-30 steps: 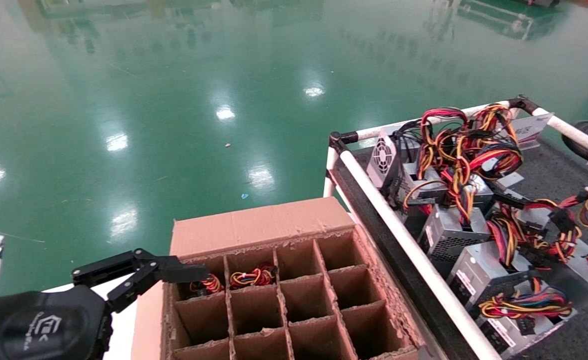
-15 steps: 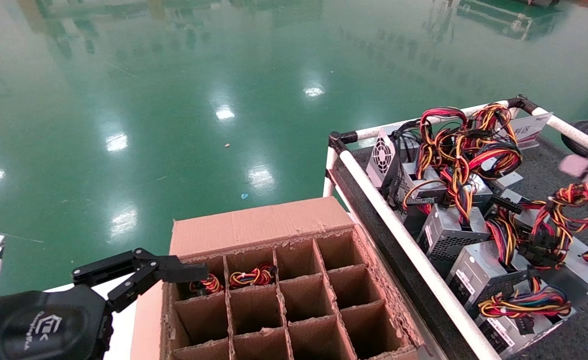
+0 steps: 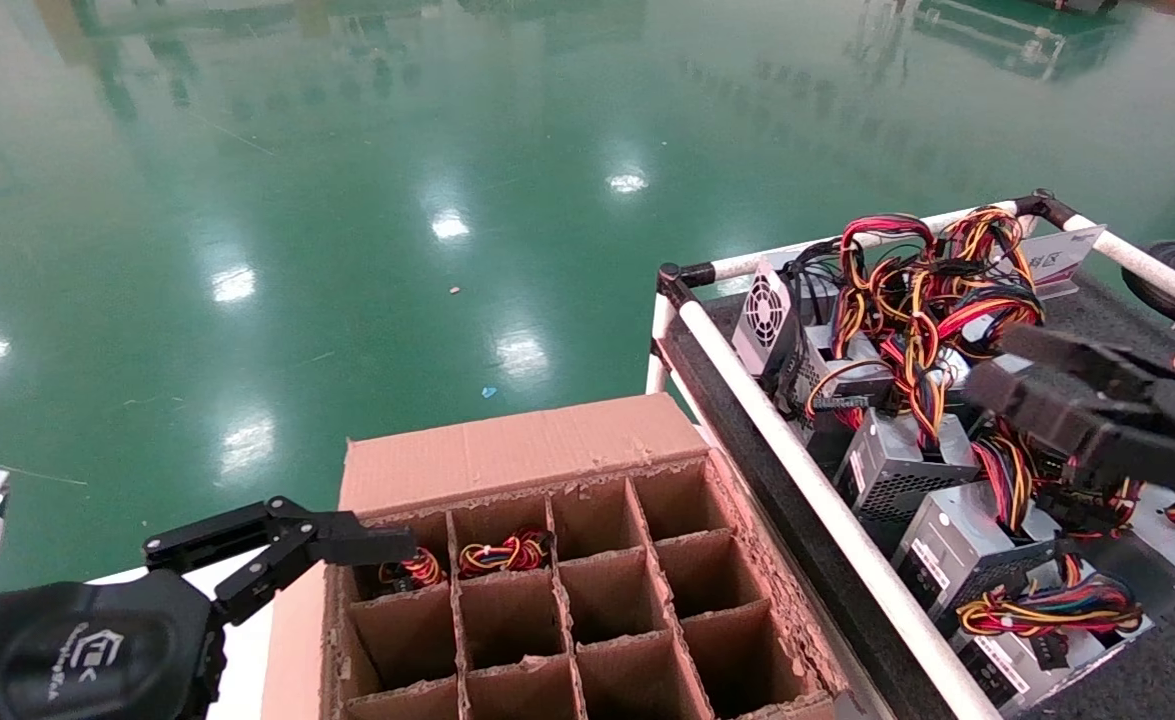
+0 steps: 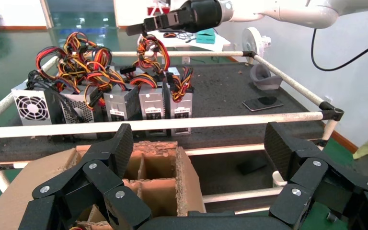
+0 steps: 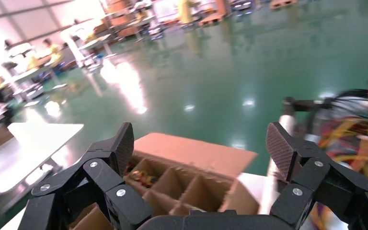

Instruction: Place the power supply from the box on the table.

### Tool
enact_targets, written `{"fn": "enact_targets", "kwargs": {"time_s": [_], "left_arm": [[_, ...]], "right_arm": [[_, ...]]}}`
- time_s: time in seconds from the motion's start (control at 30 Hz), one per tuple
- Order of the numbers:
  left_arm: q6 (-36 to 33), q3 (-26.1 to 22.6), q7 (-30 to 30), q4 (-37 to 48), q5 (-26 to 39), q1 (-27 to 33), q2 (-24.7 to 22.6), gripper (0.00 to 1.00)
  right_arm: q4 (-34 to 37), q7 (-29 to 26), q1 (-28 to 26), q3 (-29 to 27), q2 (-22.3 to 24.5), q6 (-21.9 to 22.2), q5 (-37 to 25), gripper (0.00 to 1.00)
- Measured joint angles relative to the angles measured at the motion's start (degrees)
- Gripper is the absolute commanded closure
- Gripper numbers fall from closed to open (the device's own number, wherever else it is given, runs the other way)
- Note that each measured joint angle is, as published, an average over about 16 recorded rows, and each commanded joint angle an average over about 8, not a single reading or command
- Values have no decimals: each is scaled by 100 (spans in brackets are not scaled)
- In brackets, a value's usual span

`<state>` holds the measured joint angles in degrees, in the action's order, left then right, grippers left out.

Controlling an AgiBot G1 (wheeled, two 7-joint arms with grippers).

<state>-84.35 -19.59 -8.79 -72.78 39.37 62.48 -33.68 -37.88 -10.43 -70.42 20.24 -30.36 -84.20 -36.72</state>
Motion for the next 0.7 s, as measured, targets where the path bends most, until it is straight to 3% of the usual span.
{"fn": "enact_targets", "kwargs": {"time_s": [0.7], "left_arm": [[1, -2, 1, 0, -1, 1, 1, 0]], "right_arm": [[-2382, -21, 591, -281, -311, -100, -343, 0]]}}
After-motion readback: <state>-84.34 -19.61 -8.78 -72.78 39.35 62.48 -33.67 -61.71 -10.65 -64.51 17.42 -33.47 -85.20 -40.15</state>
